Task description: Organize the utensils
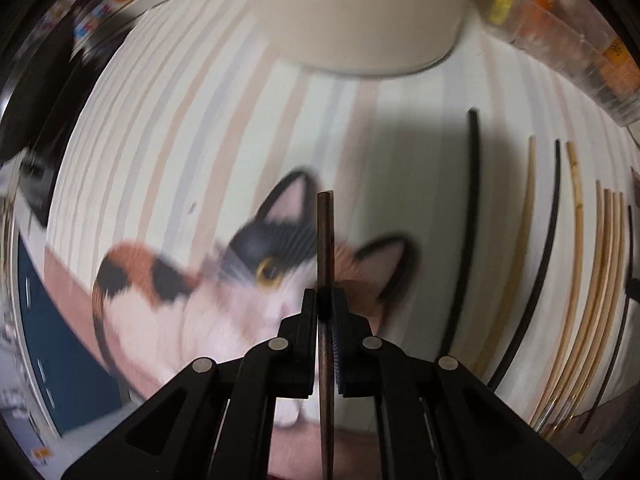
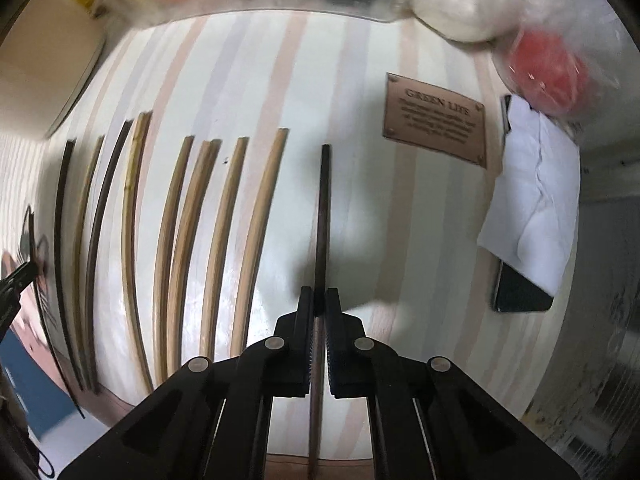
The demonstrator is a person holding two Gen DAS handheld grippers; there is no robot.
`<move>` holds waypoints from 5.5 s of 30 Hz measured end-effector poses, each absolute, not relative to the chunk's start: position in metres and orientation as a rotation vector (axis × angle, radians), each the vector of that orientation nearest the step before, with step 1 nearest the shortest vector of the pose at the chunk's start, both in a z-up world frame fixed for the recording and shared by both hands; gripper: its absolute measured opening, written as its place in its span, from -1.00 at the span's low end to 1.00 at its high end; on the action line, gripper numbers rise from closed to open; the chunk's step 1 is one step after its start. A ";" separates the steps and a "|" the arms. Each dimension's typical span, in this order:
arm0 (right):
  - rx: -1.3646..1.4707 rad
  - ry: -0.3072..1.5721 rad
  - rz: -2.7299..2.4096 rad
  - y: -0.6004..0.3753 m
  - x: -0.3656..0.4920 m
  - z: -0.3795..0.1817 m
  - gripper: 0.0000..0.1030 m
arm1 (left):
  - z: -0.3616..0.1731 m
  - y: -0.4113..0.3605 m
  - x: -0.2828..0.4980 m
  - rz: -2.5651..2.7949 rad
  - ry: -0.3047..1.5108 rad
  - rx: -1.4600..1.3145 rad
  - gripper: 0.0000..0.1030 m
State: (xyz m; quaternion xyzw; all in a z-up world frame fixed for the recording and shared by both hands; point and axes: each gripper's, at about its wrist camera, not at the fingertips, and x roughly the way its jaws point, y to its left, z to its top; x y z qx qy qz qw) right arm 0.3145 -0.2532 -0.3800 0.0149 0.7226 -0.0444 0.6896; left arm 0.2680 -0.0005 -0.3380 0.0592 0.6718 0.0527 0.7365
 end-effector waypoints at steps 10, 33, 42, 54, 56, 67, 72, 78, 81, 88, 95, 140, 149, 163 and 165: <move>0.016 1.618 -0.055 -0.243 0.311 -0.381 -0.88 | -0.334 0.004 0.252 0.158 1.466 0.109 -0.91; 0.165 1.512 -0.053 -0.259 0.306 -0.352 -0.90 | -0.303 0.023 0.306 0.119 1.364 0.042 -0.93; 0.219 1.435 0.005 -0.252 0.306 -0.311 -0.90 | -0.257 0.034 0.300 0.116 1.263 -0.001 -0.93; 0.225 1.252 0.160 -0.211 0.330 -0.226 -0.91 | -0.182 0.050 0.298 0.124 1.089 -0.103 -0.94; 0.230 1.212 0.182 -0.202 0.334 -0.212 -0.91 | -0.169 0.053 0.298 0.125 1.051 -0.116 -0.94; 0.243 0.961 0.325 -0.153 0.374 -0.107 -0.91 | -0.072 0.073 0.307 0.118 0.808 -0.159 -1.00; 0.217 0.935 0.355 -0.134 0.386 -0.087 -0.91 | -0.055 0.095 0.305 0.112 0.769 -0.207 -1.00; 0.199 1.172 0.315 -0.121 0.383 -0.169 -0.91 | -0.124 0.111 0.312 0.079 0.950 -0.209 0.13; 0.201 1.304 0.262 -0.120 0.379 -0.230 -0.91 | -0.191 0.110 0.329 0.064 1.098 -0.157 0.16; 0.212 1.511 0.111 -0.125 0.371 -0.333 -0.91 | -0.318 0.096 0.367 0.006 1.367 -0.002 0.16; 0.226 1.565 0.035 -0.124 0.364 -0.363 -0.91 | -0.363 0.082 0.401 -0.042 1.416 0.128 0.13; 0.223 1.073 0.242 -0.112 0.368 -0.136 -0.91 | -0.080 0.109 0.303 0.036 0.784 -0.166 -0.96; 0.211 0.864 0.345 -0.099 0.387 -0.024 -0.91 | 0.017 0.103 0.310 0.012 0.608 -0.154 -0.96; 0.135 0.808 0.370 -0.048 0.467 -0.002 -0.91 | 0.025 0.080 0.388 -0.039 0.614 -0.167 -0.97; 0.136 0.822 0.372 -0.043 0.480 -0.009 -0.91 | 0.019 0.080 0.398 -0.045 0.623 -0.175 -0.97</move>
